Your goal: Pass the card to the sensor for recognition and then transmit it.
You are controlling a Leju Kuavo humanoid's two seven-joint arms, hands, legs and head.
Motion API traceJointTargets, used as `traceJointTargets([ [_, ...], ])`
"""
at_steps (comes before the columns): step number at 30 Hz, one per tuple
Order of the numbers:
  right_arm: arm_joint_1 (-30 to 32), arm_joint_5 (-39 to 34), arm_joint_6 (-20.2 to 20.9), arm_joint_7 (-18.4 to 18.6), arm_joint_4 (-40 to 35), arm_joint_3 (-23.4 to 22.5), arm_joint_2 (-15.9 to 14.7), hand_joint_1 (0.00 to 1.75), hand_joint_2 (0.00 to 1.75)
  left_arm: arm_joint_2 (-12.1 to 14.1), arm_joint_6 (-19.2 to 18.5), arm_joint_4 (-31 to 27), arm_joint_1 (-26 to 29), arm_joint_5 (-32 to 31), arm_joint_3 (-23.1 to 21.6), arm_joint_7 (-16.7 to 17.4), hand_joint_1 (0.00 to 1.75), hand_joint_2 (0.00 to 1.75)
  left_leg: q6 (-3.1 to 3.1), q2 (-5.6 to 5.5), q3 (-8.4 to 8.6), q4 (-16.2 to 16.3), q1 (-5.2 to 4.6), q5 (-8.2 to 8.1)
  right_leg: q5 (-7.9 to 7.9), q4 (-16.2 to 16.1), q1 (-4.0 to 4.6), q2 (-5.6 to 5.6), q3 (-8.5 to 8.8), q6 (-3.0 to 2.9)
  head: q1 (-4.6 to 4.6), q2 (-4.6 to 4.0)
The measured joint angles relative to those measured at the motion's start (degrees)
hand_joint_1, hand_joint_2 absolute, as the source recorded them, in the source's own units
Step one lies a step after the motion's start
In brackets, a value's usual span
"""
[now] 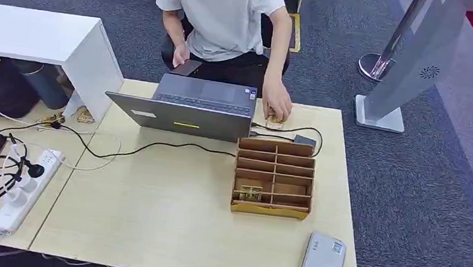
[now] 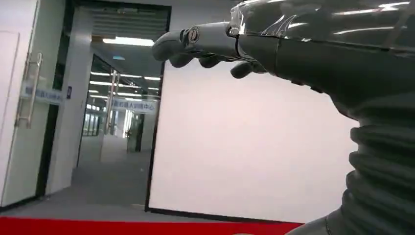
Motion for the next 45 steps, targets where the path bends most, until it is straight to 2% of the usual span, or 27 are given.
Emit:
traceJointTargets([
  [1,-0.1,0.8,1.6,1.0,0.5,0.5,0.0,0.0,1.75,0.0,0.0,0.0,0.0,0.0,0.0,0.0,0.0,1.75,0.0,0.0,0.0,0.0,0.01,0.0,0.0,0.0,0.0,0.0,0.0,0.0,0.0,0.0],
  [3,-0.5,3.1,7.9,4.4,2.6,2.1,-0.3,0.0,1.75,0.0,-0.1,0.0,0.0,0.0,-0.1,0.0,0.0,1.75,0.0,-0.02,0.0,0.0,0.01,0.01,0.0,0.0,0.0,-0.02,0.01,0.0,0.0,0.0],
  [6,-1.2,6.4,24.6,10.3,7.8,5.2,-0.6,0.0,1.75,0.2,-0.8,0.0,-0.1,-0.5,-0.6,0.6,0.0,1.75,0.0,-0.06,0.02,0.0,0.05,0.01,0.0,0.0,0.01,-0.04,0.03,0.0,0.04,0.0],
  [8,-0.5,6.7,33.1,12.6,11.4,6.8,-0.5,0.0,1.75,0.6,-1.5,0.0,-0.1,-1.3,-1.0,1.4,0.0,1.75,0.0,-0.07,0.02,0.0,0.05,0.0,-0.01,0.0,-0.02,-0.06,0.01,0.01,-0.02,0.0],
  [10,1.7,5.8,39.0,14.8,15.0,7.4,0.0,0.0,1.75,1.2,-2.3,-0.3,-0.1,-1.9,-1.4,2.6,0.0,1.75,0.0,-0.21,0.0,0.0,0.09,-0.01,-0.05,0.0,0.08,-0.17,0.06,0.03,0.04,0.0],
  [14,8.3,0.8,46.4,16.3,20.0,6.9,2.5,0.0,1.75,2.5,-3.7,-1.3,0.0,-3.0,-2.2,4.3,0.0,1.75,0.03,-0.32,-0.03,0.0,0.13,-0.04,-0.17,0.0,0.07,-0.29,0.06,0.1,0.0,0.0],
  [17,13.4,-3.6,50.6,15.1,22.9,4.8,4.5,0.0,1.75,3.2,-4.6,-2.2,-0.1,-3.5,-2.9,4.8,0.0,1.75,-0.02,-0.32,-0.01,-0.1,0.13,-0.08,-0.26,0.0,0.09,-0.3,0.05,0.02,-0.04,0.0],
  [20,17.6,-6.0,53.0,13.9,25.1,2.2,6.5,0.0,1.75,3.8,-5.0,-2.8,-0.1,-3.9,-3.3,5.3,0.0,1.75,-0.1,-0.24,0.01,-0.1,0.15,-0.13,-0.27,0.0,0.12,-0.23,0.05,-0.01,-0.02,0.0],
  [23,20.4,-7.1,54.7,14.2,26.5,0.0,9.0,0.0,1.75,4.1,-5.2,-3.3,-0.4,-4.0,-3.6,5.6,0.0,1.75,-0.13,-0.12,0.05,-0.1,0.18,-0.15,-0.28,0.0,0.13,-0.11,0.05,-0.04,0.0,0.0],
  [26,21.6,-7.8,55.6,16.3,27.3,-1.3,11.9,0.0,1.75,4.2,-5.2,-3.7,-0.7,-4.1,-3.9,6.0,0.0,1.75,-0.13,-0.01,0.11,-0.1,0.2,-0.14,-0.27,0.0,0.14,-0.01,0.07,-0.06,0.0,0.0],
  [31,22.0,-8.9,51.4,21.1,28.0,-3.7,18.7,0.0,1.75,4.1,-4.9,-4.1,-1.2,-3.9,-4.2,6.5,0.0,1.75,-0.14,0.1,0.2,-0.1,0.21,-0.14,-0.24,0.0,0.17,0.09,0.11,-0.09,-0.02,0.0],
  [35,22.0,-9.4,50.0,21.9,28.3,-4.9,22.5,0.0,1.75,4.1,-4.9,-4.1,-1.3,-3.8,-4.2,6.5,0.0,1.75,-0.16,0.1,0.23,-0.1,0.21,-0.12,-0.24,0.0,0.14,0.1,0.14,-0.09,0.02,0.0],
  [37,22.0,-9.3,46.6,22.0,28.3,-5.7,24.4,0.0,1.75,4.1,-4.9,-4.1,-1.3,-3.7,-4.2,6.5,0.0,1.75,-0.17,0.12,0.22,-0.1,0.24,-0.12,-0.24,0.0,0.18,0.13,0.15,-0.09,0.0,0.0],
  [41,21.9,-8.4,39.2,21.6,28.3,-6.1,30.0,0.0,1.75,4.1,-5.0,-4.2,-1.3,-3.1,-4.2,5.8,0.0,1.75,-0.17,0.11,0.23,-0.1,0.24,-0.12,-0.24,0.0,0.19,0.14,0.15,-0.1,-0.02,0.0],
  [45,22.0,-3.7,29.7,20.8,28.4,-5.6,36.2,0.0,1.75,3.9,-4.1,-4.2,-0.9,-1.6,-4.2,5.2,0.0,1.75,-0.18,0.14,0.22,-0.1,0.25,-0.12,-0.25,0.1,0.2,0.15,0.13,-0.12,0.02,0.0],
])
